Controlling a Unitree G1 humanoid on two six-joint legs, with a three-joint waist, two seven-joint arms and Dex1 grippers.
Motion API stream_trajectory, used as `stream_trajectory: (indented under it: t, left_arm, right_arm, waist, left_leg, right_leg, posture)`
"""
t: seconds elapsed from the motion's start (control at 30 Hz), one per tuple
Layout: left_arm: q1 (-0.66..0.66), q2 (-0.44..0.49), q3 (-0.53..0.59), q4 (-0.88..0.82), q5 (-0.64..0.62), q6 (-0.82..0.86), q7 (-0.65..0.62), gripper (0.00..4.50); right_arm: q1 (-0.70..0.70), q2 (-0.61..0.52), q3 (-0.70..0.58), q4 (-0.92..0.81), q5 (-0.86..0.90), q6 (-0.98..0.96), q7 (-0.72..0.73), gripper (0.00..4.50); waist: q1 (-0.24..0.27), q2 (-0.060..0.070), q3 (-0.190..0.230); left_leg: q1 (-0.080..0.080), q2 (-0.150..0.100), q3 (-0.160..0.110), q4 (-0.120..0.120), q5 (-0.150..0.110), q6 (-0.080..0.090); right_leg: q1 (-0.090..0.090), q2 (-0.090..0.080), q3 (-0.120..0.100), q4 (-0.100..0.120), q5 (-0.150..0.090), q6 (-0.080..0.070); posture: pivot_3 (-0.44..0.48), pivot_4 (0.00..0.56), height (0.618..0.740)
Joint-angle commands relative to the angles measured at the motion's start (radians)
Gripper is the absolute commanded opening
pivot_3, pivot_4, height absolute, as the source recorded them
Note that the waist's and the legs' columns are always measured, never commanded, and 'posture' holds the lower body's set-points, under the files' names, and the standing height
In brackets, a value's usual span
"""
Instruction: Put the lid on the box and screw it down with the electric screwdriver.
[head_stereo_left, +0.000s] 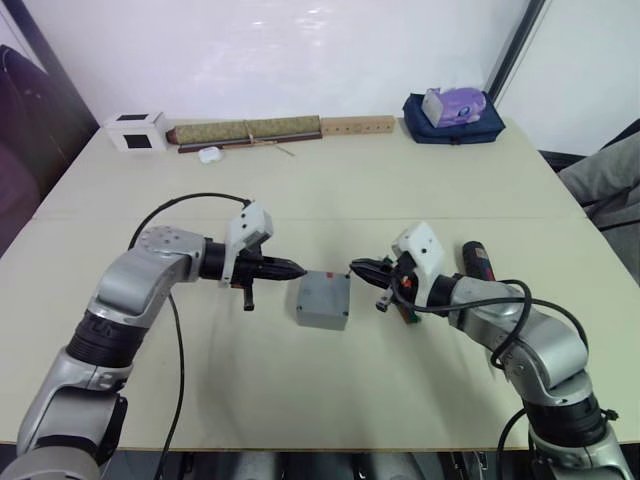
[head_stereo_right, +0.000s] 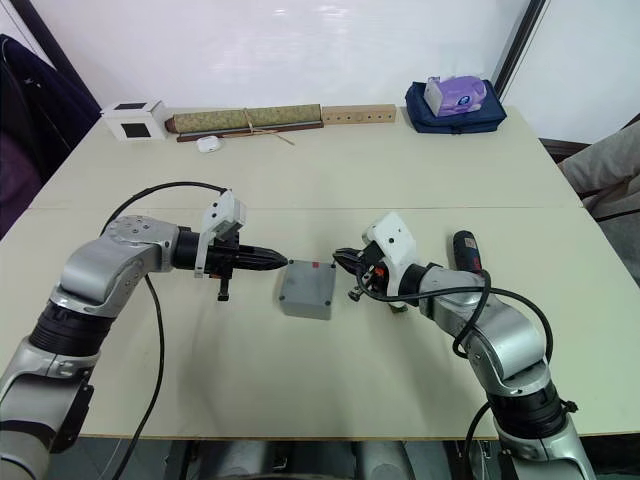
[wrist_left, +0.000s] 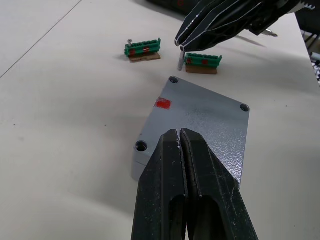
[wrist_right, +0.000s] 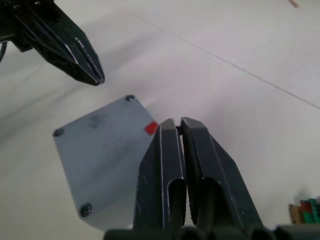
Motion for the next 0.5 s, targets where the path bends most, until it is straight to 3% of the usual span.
stream_trajectory:
  t: [0.03, 0.5]
  left_arm:
    - [0.002, 0.001, 0.010, -0.034, -0.008, -0.007, 0.004, 0.00]
    - [0.002, -0.001, 0.010, -0.037, -0.009, -0.006, 0.007, 0.00]
  right_arm:
    - [-0.005, -0.002, 0.008, -0.009, -0.014, -0.032, 0.006, 0.08]
    - [-0.002, 0.010, 0.028, 0.028, -0.051, -0.067, 0.000, 0.08]
  waist:
    - [0.000, 0.000, 0.000]
    - [0.000, 0.000, 0.000]
  left_leg:
    - [0.000, 0.000, 0.000, 0.000, 0.000, 0.000]
    - [0.000, 0.000, 0.000, 0.000, 0.000, 0.000]
  right_leg:
    - [0.000, 0.000, 0.000, 0.000, 0.000, 0.000]
    - [0.000, 0.000, 0.000, 0.000, 0.000, 0.000]
  posture:
    - [0.000, 0.150, 0.740]
    - [0.000, 0.150, 0.740]
